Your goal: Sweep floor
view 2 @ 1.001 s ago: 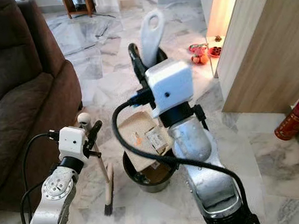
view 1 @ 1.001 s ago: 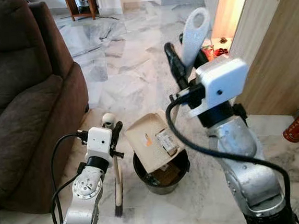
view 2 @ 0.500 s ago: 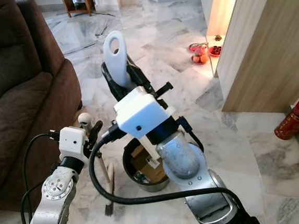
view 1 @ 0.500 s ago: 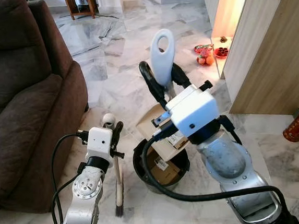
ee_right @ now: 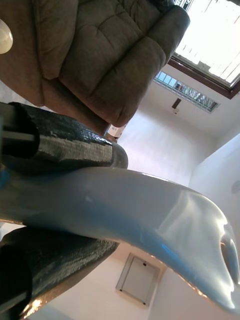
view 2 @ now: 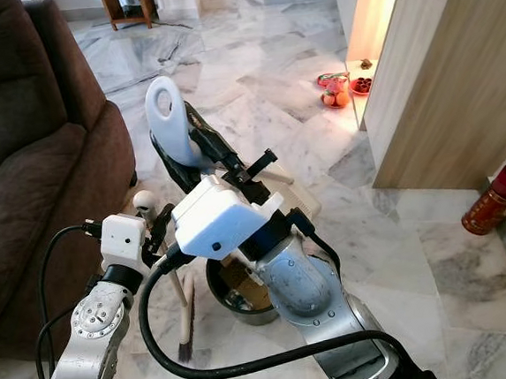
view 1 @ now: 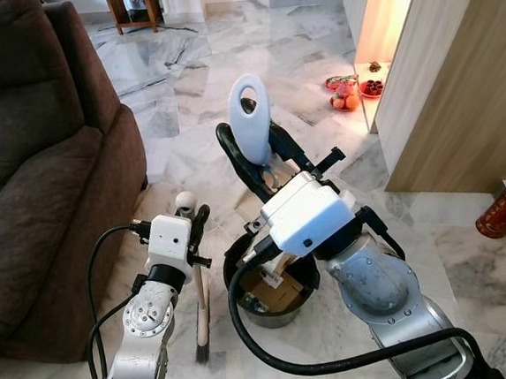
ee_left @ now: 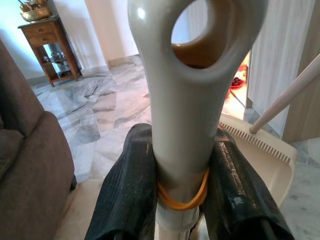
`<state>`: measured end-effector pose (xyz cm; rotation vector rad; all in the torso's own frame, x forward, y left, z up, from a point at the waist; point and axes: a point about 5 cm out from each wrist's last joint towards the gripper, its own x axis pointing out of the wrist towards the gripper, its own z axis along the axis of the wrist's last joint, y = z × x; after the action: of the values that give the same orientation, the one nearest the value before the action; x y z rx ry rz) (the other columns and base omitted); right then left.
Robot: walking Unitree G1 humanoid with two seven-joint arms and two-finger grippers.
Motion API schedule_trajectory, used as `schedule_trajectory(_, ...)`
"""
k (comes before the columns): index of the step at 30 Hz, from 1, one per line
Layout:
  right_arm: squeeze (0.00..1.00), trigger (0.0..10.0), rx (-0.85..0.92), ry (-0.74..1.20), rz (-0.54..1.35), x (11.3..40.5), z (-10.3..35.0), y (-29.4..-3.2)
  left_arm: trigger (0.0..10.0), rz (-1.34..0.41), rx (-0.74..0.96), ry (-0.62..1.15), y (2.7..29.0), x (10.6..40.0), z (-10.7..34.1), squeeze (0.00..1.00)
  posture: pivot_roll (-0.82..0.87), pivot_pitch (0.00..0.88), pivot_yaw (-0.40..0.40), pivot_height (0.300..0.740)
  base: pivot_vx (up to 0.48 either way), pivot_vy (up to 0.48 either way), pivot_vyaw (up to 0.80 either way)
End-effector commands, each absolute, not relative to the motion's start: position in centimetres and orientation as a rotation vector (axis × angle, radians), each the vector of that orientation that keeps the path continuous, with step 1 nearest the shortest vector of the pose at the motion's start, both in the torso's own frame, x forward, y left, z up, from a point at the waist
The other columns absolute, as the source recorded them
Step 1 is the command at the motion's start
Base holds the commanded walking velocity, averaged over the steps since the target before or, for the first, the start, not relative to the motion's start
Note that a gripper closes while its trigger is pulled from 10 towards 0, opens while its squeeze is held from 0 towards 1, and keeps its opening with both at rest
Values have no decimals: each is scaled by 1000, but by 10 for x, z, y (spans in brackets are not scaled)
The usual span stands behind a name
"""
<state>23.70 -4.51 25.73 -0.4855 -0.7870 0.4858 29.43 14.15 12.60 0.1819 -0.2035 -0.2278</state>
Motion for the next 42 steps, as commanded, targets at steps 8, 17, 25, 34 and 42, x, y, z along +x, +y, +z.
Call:
schedule_trajectory(8, 0, 10000, -525, -889, 365, 240, 276, -59, 10000, -229, 190, -255, 141, 294, 135, 0, 44, 137, 38, 740, 0, 0, 0)
schedule_trajectory(17, 0, 10000, -652, -845, 106, 265, 281, -104, 10000, -225, 192, -257, 142, 294, 136, 0, 43, 144, 36, 740, 0, 0, 0)
schedule_trajectory(25, 0, 10000, -527, -627, -66, 287, 242, -151, 10000, -220, 193, -255, 144, 292, 135, 0, 44, 150, 35, 740, 0, 0, 0)
schedule_trajectory(34, 0, 10000, -578, -535, -145, 289, 208, -168, 10000, -213, 207, -249, 151, 286, 134, 0, 52, 158, 39, 740, 0, 0, 0)
schedule_trajectory(42, 0, 10000, -598, -471, -180, 288, 178, -176, 10000, -211, 212, -239, 153, 281, 133, 0, 58, 162, 41, 740, 0, 0, 0)
